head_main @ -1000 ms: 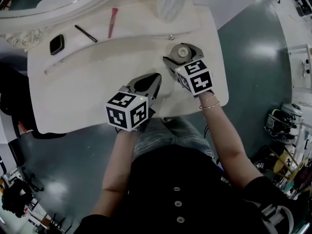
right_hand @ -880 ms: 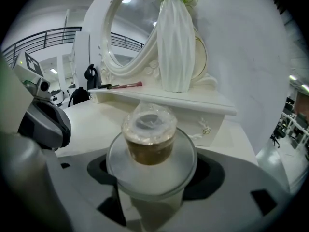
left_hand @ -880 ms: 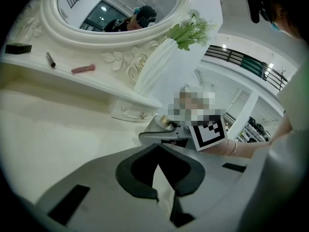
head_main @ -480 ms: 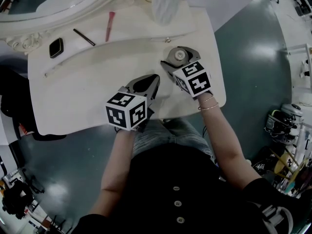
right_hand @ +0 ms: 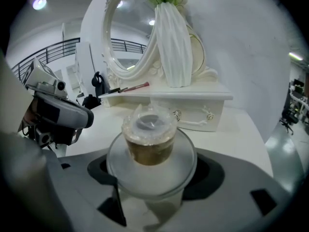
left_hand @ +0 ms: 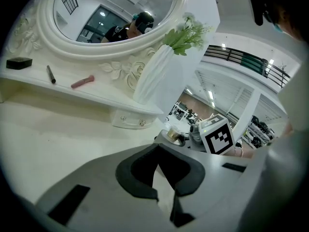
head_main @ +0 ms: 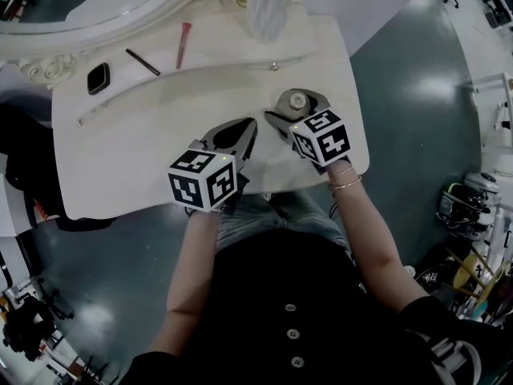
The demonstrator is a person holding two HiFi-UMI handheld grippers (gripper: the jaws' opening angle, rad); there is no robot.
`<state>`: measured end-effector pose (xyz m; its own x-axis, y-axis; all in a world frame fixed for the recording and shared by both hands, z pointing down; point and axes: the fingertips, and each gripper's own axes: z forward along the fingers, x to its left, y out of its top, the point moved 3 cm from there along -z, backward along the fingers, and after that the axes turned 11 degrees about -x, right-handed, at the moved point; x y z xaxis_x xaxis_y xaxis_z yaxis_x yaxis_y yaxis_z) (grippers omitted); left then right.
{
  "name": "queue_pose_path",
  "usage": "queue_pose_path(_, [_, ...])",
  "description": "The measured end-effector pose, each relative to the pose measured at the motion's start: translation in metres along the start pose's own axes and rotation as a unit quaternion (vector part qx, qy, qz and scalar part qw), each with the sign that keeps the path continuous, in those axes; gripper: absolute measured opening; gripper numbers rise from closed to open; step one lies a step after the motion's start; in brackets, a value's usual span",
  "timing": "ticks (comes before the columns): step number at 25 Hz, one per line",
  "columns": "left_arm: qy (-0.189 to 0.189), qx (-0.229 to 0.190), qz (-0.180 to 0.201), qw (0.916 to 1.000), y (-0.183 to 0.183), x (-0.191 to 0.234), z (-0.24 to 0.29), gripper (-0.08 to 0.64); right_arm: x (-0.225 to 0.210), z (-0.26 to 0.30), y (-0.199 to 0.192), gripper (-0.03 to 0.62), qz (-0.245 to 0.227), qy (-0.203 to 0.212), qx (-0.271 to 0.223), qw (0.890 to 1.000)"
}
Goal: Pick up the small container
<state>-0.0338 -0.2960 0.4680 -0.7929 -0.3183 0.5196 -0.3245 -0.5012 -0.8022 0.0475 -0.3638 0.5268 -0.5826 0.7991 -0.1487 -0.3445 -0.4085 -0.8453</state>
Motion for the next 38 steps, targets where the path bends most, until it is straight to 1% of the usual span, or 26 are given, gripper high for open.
queue_pose_path(2, [-0.001,-0.005,0.001,1.0000,0.003,-0.001,-0.001,0.012,0.004,-0.003,0.000,0.341,0.005,0.004,-0.004,1.000])
queue_pose_path(6, [-0.003,-0.010,0.004,0.9999,0.004,-0.002,-0.002,0.012,0.010,-0.010,0.008,0.341,-0.003,0.003,-0.021,1.000])
queue_pose_path(12, [-0.007,-0.018,0.008,0.9998,0.012,0.000,-0.006,0.012,0.021,-0.026,0.033,0.341,-0.014,0.000,-0.060,0.998])
queue_pose_path(15, [-0.010,-0.020,0.016,0.9996,0.018,0.000,-0.006,0.012,0.029,-0.033,0.048,0.341,-0.005,0.008,-0.085,0.996])
queue_pose_path(18, [-0.017,-0.024,0.030,0.9991,0.026,-0.003,-0.006,0.012,0.040,-0.037,0.063,0.341,0.005,0.018,-0.111,0.994])
queue_pose_path(23, [-0.012,-0.033,0.074,0.9966,0.041,-0.003,-0.014,0.012,0.053,-0.048,0.086,0.341,-0.015,0.025,-0.136,0.990])
queue_pose_path(26, [-0.012,-0.045,0.091,0.9947,0.053,-0.004,-0.020,0.012,0.057,-0.053,0.097,0.341,-0.028,0.024,-0.143,0.989])
queue_pose_path(32, [-0.019,-0.067,0.152,0.9859,0.080,-0.018,-0.030,0.012,0.065,-0.069,0.124,0.341,-0.026,0.014,-0.187,0.982])
queue_pose_path(34, [-0.023,-0.079,0.160,0.9837,0.088,-0.022,-0.035,0.012,0.068,-0.075,0.132,0.341,-0.026,0.009,-0.201,0.979])
queue_pose_path(38, [-0.029,-0.105,0.163,0.9806,0.101,-0.028,-0.043,0.012,0.070,-0.087,0.144,0.341,-0.028,0.001,-0.223,0.974])
